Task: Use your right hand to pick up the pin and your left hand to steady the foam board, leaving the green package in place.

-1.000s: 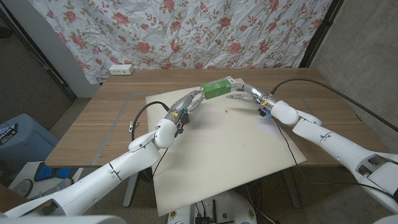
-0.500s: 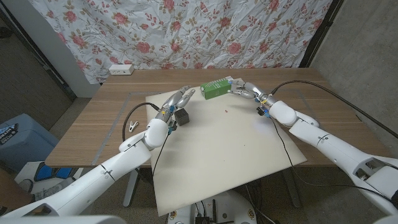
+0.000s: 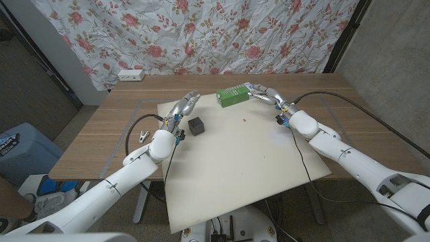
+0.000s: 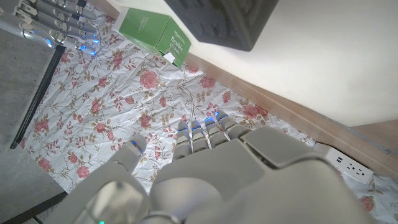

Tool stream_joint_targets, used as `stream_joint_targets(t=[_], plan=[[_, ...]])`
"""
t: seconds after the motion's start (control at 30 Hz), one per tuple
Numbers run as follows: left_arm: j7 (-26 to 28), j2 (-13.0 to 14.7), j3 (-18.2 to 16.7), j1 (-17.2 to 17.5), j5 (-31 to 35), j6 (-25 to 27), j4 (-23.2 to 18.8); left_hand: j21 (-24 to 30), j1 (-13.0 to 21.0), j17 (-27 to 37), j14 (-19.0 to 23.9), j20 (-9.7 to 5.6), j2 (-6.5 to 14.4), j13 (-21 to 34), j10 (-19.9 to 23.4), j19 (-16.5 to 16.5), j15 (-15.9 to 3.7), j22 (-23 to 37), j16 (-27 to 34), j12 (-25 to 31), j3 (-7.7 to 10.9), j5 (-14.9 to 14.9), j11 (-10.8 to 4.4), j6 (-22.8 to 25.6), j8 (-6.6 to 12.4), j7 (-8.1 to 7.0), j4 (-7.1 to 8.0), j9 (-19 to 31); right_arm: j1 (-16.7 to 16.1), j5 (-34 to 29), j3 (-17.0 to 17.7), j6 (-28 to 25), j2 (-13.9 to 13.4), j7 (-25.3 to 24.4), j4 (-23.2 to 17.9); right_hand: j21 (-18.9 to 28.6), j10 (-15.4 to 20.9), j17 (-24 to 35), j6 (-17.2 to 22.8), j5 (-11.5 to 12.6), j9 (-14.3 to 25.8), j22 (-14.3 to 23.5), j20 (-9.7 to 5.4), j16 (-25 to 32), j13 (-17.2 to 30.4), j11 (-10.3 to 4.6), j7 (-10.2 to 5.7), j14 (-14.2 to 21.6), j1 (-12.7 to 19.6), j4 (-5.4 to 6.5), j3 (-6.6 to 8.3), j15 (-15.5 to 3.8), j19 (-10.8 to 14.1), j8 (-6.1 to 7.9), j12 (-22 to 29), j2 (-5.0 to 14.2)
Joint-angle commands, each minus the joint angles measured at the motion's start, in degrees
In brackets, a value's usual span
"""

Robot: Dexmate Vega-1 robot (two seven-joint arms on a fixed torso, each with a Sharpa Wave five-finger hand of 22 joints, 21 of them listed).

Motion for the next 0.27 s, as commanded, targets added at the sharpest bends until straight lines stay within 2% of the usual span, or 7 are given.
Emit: stream_joint_targets(t=[0.03,0.17,0.27], plan=[[1.6,-4.1,-1.5,-0.8,-5.7,-6.5,6.2,-0.1,0.9,0.1,0.2,-2.36,5.9,0.1,0.1,0.2,0.32,0.1,-0.1,-0.1,0.52,0.1,0.33,-0.1,-0.03,0.13,0.10,0.1,-1.6,6.2,2.1,-1.0,1.0,0.7,0.4,-0.1,0.2,0.1,-0.5,0.1,0.0,0.0,0.07,-0.3,0.1,0.59,0.52,0.2,-0.6,0.37,0.12,0.13,-0.3,-0.13,0.3,0.35],[1.6,-4.3,-1.2,-1.1,-5.8,-7.1,7.1,-0.2,0.9,0.1,0.2,-2.30,5.9,0.1,0.1,0.3,0.33,0.1,-0.2,-0.1,0.66,0.1,0.36,-0.2,-0.08,0.14,0.05,0.2,-2.8,8.2,3.3,-1.3,1.2,-0.1,-0.4,-0.2,0.3,0.0,-0.6,0.1,0.0,0.0,0.02,-0.2,0.1,0.52,0.60,0.4,-1.1,0.46,0.01,-0.12,-0.5,-0.16,0.3,0.44],[1.3,-5.0,-1.1,-1.4,-6.6,-8.3,8.3,-0.2,0.9,0.1,0.2,-2.31,5.8,0.1,0.1,0.4,0.47,0.1,-0.2,-0.1,0.74,0.0,0.38,-0.2,-0.09,0.17,0.03,0.2,-3.8,10.1,4.3,-1.2,1.7,-0.8,-0.4,-0.2,1.1,-0.2,-0.7,0.1,0.0,0.0,-0.78,-0.1,0.0,0.09,1.31,0.9,-1.7,0.50,-0.18,-0.62,-0.5,-0.17,0.4,0.46]])
